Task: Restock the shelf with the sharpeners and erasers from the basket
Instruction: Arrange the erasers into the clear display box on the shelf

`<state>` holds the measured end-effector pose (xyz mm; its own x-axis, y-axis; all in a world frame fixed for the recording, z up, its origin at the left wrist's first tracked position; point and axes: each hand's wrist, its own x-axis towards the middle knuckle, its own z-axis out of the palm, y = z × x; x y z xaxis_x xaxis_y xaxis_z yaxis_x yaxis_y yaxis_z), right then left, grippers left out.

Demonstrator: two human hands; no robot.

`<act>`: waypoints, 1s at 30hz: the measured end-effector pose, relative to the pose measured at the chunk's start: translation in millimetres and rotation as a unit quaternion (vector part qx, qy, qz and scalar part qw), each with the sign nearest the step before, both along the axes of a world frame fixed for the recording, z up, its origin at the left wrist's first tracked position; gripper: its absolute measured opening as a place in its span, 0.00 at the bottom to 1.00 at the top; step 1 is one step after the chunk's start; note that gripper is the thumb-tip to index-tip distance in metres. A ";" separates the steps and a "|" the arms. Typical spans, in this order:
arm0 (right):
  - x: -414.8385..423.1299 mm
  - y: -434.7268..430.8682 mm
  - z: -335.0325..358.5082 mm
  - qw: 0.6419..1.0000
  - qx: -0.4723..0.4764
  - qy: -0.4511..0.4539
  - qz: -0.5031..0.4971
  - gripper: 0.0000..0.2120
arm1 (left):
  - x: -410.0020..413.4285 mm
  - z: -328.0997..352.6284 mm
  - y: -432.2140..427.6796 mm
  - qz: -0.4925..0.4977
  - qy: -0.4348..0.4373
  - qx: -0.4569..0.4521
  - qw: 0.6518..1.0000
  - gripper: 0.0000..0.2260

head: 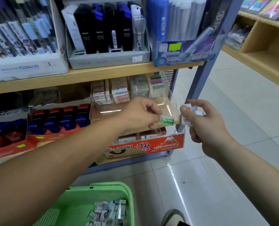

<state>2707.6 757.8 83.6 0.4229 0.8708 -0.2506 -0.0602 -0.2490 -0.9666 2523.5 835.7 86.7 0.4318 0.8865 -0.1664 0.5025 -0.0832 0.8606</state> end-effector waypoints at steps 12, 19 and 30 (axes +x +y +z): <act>25.5 -12.1 -6.4 0.984 -0.052 0.146 0.091 0.19 | 45.8 -25.9 -1.2 -0.118 0.268 0.119 0.949 0.07; 10.3 -9.6 -3.9 0.987 -0.018 0.098 0.127 0.19 | 27.7 5.0 -18.3 -0.002 -0.098 -0.067 0.993 0.10; -59.0 15.1 8.8 0.979 -0.017 0.103 0.177 0.16 | -82.7 35.0 -38.0 0.021 -0.136 -0.078 0.987 0.11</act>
<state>2648.6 772.9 92.4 0.0329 0.9434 -0.3299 -0.1574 -0.3211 -0.9339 2440.8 797.7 121.7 0.4419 0.8775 -0.1863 0.2516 0.0781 0.9647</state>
